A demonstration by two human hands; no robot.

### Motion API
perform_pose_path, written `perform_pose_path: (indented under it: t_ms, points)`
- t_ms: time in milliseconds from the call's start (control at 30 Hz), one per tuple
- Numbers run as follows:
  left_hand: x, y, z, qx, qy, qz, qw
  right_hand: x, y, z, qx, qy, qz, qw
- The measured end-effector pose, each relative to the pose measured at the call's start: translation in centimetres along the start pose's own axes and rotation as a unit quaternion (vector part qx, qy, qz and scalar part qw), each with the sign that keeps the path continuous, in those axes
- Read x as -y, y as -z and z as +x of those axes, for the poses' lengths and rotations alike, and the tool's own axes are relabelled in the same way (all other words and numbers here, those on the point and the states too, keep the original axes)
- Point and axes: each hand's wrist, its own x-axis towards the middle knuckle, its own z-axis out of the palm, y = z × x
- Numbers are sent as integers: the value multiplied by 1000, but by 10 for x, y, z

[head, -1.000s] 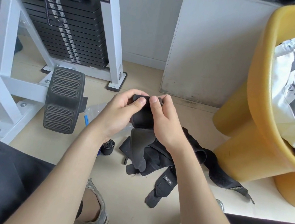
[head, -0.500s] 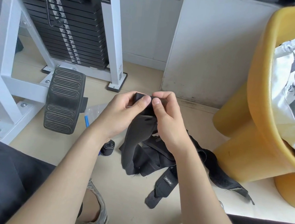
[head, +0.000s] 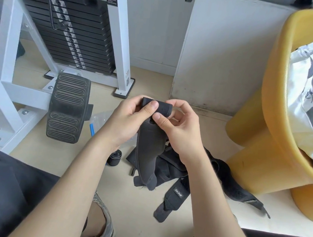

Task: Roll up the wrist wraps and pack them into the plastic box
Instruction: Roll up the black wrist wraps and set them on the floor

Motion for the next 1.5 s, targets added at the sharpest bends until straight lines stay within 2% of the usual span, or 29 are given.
perform_pose_path:
  t_ms: [200, 300, 400, 467, 600, 667, 767, 867, 967, 1100, 1233, 1367, 1433, 1500]
  points:
    - [3, -7, 1, 17, -50, 70, 996, 1, -1, 3, -3, -32, 2, 999]
    - [5, -5, 1, 18, -53, 64, 996, 3, -1, 3, 10, -36, -18, 999]
    - [5, -2, 1, 9, -57, 50, 997, 6, -1, -1, 40, -33, 10, 999]
    - [3, 0, 1, 15, -56, 52, 997, 6, 1, -1, 31, -28, 3, 999]
    - [4, -5, -1, 5, -41, 42, 998, 5, 2, 2, -7, 1, -40, 999]
    - [8, -6, 0, -22, -27, 29, 999, 5, 2, 2, -28, 13, -14, 999]
    - [15, -7, 1, 13, 1, 9, 1000, 7, 4, 2, -44, 19, 22, 999]
    - [15, -8, 0, 30, 14, -20, 999, 7, 6, 2, -40, 24, 33, 998]
    - [12, -9, 1, 12, 40, -47, 998, 8, 7, 2, -23, 42, 40, 998]
    - [9, -8, 2, -20, 71, -77, 994, 6, 9, 3, 15, 45, 28, 998]
    - [6, -1, 3, -6, 85, -138, 987, 3, 13, 5, 11, 48, -13, 999]
    - [8, -3, -1, -3, 39, 2, 999, 1, 16, 8, 5, 86, -118, 989]
    - [10, -5, -1, -11, 34, 6, 999, 1, 16, 8, 1, 91, -141, 986]
    - [9, -4, 0, 6, 34, -15, 999, 3, 16, 6, -1, 73, -89, 993]
